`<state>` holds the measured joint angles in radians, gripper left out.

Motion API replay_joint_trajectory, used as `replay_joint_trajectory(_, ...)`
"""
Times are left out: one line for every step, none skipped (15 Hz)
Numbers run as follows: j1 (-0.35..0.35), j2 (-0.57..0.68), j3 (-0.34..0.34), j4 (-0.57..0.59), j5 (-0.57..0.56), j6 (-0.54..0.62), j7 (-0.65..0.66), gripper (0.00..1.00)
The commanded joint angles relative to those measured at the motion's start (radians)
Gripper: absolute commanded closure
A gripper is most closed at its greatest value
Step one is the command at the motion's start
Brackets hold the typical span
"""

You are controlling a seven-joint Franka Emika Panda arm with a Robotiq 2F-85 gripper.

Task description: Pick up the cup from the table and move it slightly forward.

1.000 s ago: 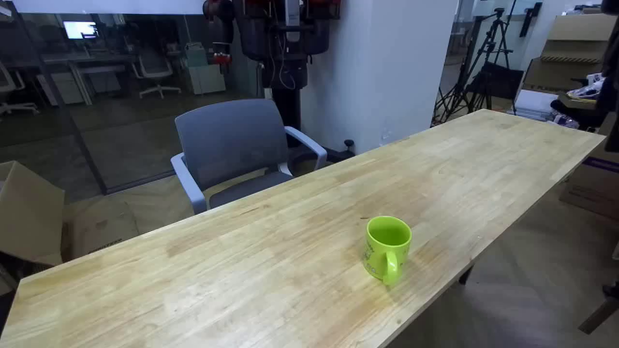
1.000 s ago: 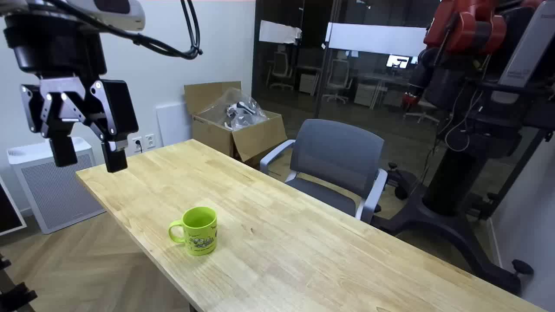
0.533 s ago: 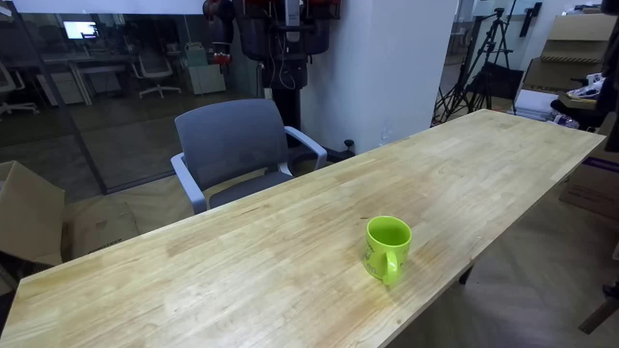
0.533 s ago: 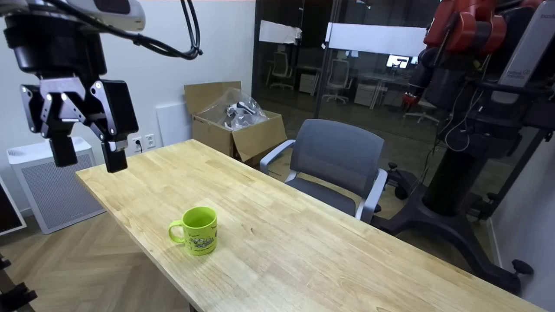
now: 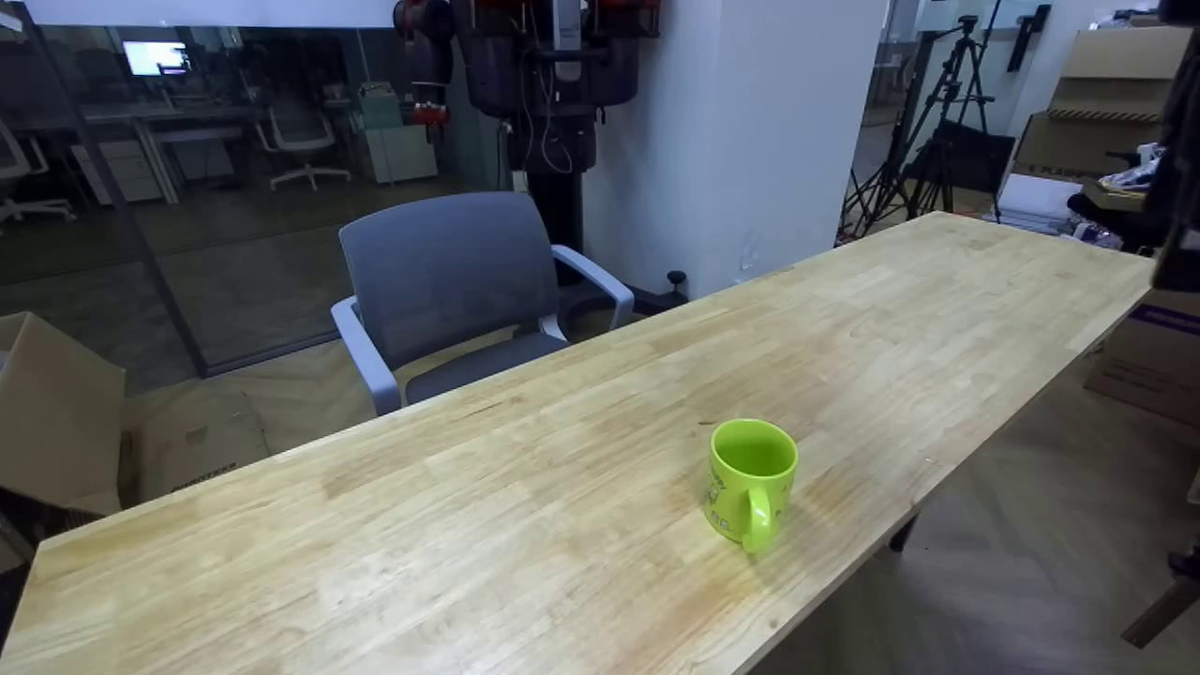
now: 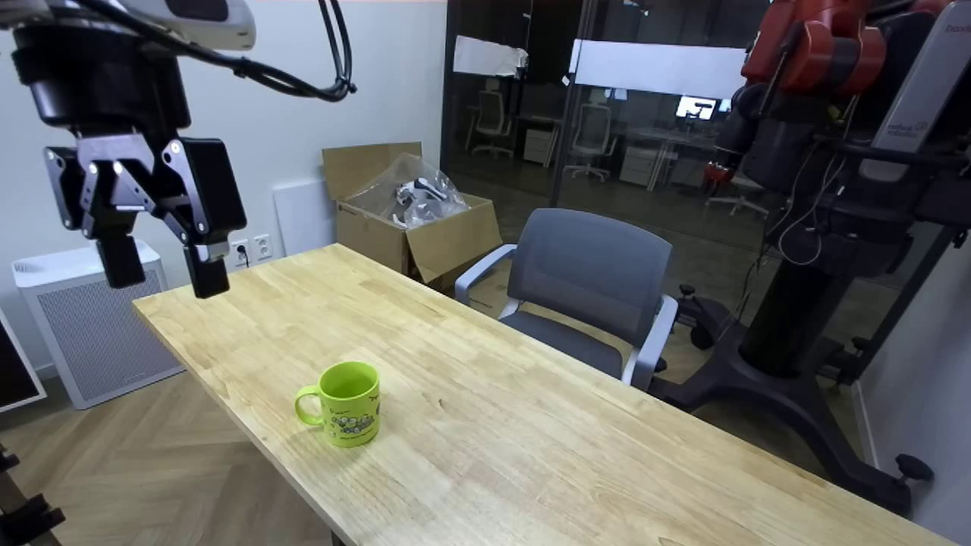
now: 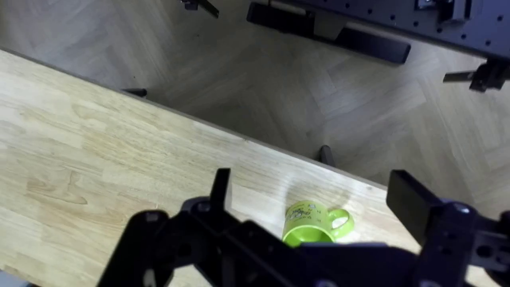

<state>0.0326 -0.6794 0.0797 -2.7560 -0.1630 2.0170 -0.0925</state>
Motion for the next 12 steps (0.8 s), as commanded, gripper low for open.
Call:
replay_joint_trajectory(-0.011,-0.025,-0.018,-0.025,0.017,0.148,0.093,0.00)
replay_joint_trajectory(-0.019,-0.014,-0.030,-0.030,0.015,0.220,0.092,0.00)
replay_joint_trajectory(-0.032,0.010,-0.037,-0.016,0.004,0.291,0.093,0.00)
replay_joint_trajectory(-0.050,0.032,-0.053,-0.018,-0.006,0.381,0.084,0.00)
replay_joint_trajectory(-0.058,0.055,-0.075,-0.019,0.001,0.469,0.069,0.00)
replay_joint_trajectory(-0.054,0.100,-0.113,-0.008,0.024,0.532,0.025,0.00)
replay_joint_trajectory(-0.037,0.150,-0.155,0.011,0.050,0.579,-0.034,0.00)
replay_joint_trajectory(-0.020,0.197,-0.190,0.029,0.072,0.607,-0.085,0.00)
replay_joint_trajectory(0.000,0.245,-0.221,0.049,0.094,0.620,-0.145,0.00)
replay_joint_trajectory(0.016,0.295,-0.243,0.072,0.114,0.619,-0.195,0.00)
replay_joint_trajectory(0.029,0.345,-0.252,0.095,0.130,0.609,-0.236,0.00)
replay_joint_trajectory(0.032,0.389,-0.252,0.116,0.138,0.594,-0.261,0.00)
